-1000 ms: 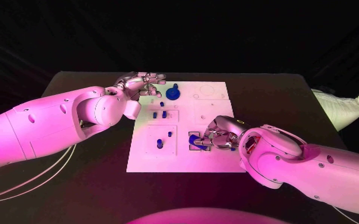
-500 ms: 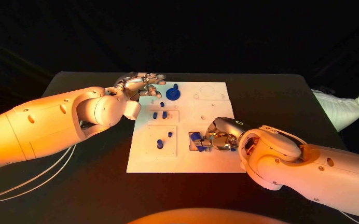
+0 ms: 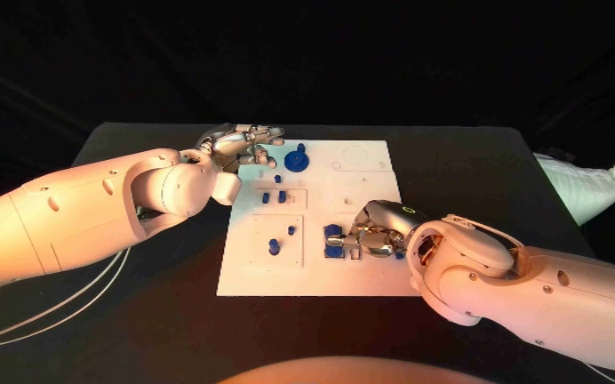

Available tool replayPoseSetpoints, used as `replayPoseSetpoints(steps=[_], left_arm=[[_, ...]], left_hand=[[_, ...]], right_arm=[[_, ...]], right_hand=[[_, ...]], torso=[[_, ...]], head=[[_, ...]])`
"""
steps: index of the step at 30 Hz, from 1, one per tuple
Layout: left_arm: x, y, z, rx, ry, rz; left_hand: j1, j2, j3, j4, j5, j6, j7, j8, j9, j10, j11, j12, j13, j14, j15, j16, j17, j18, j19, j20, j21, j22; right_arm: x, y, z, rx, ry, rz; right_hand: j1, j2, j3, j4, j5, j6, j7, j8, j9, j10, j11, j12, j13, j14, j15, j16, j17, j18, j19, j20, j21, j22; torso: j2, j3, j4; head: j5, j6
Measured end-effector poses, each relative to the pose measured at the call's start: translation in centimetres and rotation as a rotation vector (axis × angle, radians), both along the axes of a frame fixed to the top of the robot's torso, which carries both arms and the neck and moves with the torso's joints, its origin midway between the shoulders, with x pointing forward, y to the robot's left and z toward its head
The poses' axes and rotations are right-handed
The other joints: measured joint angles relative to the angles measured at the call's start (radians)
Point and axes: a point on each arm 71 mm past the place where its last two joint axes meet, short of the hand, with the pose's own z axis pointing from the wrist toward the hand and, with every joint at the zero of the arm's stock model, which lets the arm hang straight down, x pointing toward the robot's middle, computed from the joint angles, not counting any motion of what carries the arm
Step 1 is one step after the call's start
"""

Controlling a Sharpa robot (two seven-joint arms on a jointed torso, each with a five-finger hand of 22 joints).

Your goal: Assemble the parts on the task board

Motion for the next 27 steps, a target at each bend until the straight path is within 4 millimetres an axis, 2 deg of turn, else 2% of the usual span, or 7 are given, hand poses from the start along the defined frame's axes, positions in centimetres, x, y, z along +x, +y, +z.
replayPoseSetpoints(steps=[5, 9, 11, 13, 23, 27], left_arm=[[0.0, 0.01, -0.01, 0.0, 0.001, 0.0], [-0.01, 0.02, -0.01, 0.001, 0.002, 0.0], [-0.01, 0.02, -0.02, 0.001, 0.002, -0.001], [-0.01, 0.01, -0.02, 0.001, 0.003, -0.001], [0.0, -0.01, -0.03, 0.001, 0.004, -0.002], [0.0, -0.01, -0.04, 0.001, 0.004, -0.002]], left_hand=[[0.0, 0.0, 0.0, 0.0, 0.0, 0.0, 0.0, 0.0, 0.0, 0.0, 0.0, 0.0, 0.0, 0.0, 0.0, 0.0, 0.0, 0.0, 0.0, 0.0, 0.0, 0.0], [0.0, 0.0, 0.0, 0.0, 0.0, 0.0, 0.0, 0.0, 0.0, 0.0, 0.0, 0.0, 0.0, 0.0, 0.0, 0.0, 0.0, 0.0, 0.0, 0.0, 0.0, 0.0], [0.0, 0.0, 0.0, 0.0, 0.0, 0.0, 0.0, 0.0, 0.0, 0.0, 0.0, 0.0, 0.0, 0.0, 0.0, 0.0, 0.0, 0.0, 0.0, 0.0, 0.0, 0.0], [0.0, 0.0, 0.0, 0.0, 0.0, 0.0, 0.0, 0.0, 0.0, 0.0, 0.0, 0.0, 0.0, 0.0, 0.0, 0.0, 0.0, 0.0, 0.0, 0.0, 0.0, 0.0], [0.0, 0.0, 0.0, 0.0, 0.0, 0.0, 0.0, 0.0, -0.001, 0.0, 0.0, 0.0, 0.0, 0.0, 0.0, 0.0, 0.0, 0.0, 0.0, 0.0, 0.0, 0.0], [0.0, 0.0, 0.0, 0.0, 0.0, 0.0, 0.0, 0.0, -0.001, 0.0, 0.0, 0.0, 0.0, 0.0, 0.0, 0.0, 0.0, 0.0, 0.0, 0.0, 0.0, 0.0]], right_arm=[[-0.03, 0.05, 0.05, 0.005, -0.003, 0.003], [0.01, 0.09, 0.02, 0.006, -0.003, 0.005], [0.12, 0.11, -0.05, 0.005, -0.004, 0.005], [0.27, 0.09, -0.16, 0.002, -0.003, 0.003], [0.91, 0.05, -0.7, -0.014, 0.001, -0.007], [0.9, 0.01, -0.7, -0.015, 0.004, -0.006]], right_hand=[[0.002, 0.0, 0.0, -0.001, 0.001, 0.004, 0.004, 0.0, 0.002, 0.0, 0.0, 0.0, 0.006, 0.0, 0.0, 0.0, 0.0, 0.0, 0.0, 0.0, 0.0, 0.002], [0.143, -0.007, 0.028, -0.07, 0.016, 0.004, 0.004, 0.0, 0.005, 0.0, 0.0, -0.005, 0.011, 0.0, 0.0, 0.0, 0.0, 0.0, 0.0, 0.0, 0.0, 0.002], [0.207, -0.004, 0.047, -0.105, -0.003, 0.004, 0.004, 0.0, 0.005, 0.003, -0.003, -0.006, 0.013, 0.0, 0.0, 0.0, 0.0, 0.0, 0.0, 0.0, 0.0, 0.002], [0.232, -0.001, 0.057, -0.116, -0.016, 0.004, 0.004, 0.0, 0.006, 0.003, -0.003, -0.006, 0.015, 0.0, 0.0, 0.0, 0.0, 0.0, 0.0, 0.0, 0.0, 0.003], [0.244, 0.009, 0.061, -0.119, -0.019, 0.004, 0.004, 0.0, 0.006, 0.006, -0.001, -0.006, 0.019, 0.0, 0.0, 0.0, 0.001, 0.0, 0.0, 0.0, 0.004, 0.004], [0.244, 0.009, 0.06, -0.118, -0.006, 0.004, 0.004, 0.0, 0.006, 0.006, -0.001, -0.009, 0.02, 0.0, 0.0, 0.0, 0.001, 0.0, 0.0, 0.0, 0.004, 0.005]], torso=[[0.0, 0.0001, -0.0003], [0.0, 0.0002, -0.0009], [0.0, 0.0002, -0.0008], [-0.001, 0.0002, -0.0007], [-0.001, 0.0003, -0.0002], [0.0, 0.0005, -0.0003]], head=[[0.001, -0.002], [0.001, -0.002], [0.001, -0.002], [0.001, -0.002], [0.001, -0.002], [0.001, -0.002]])
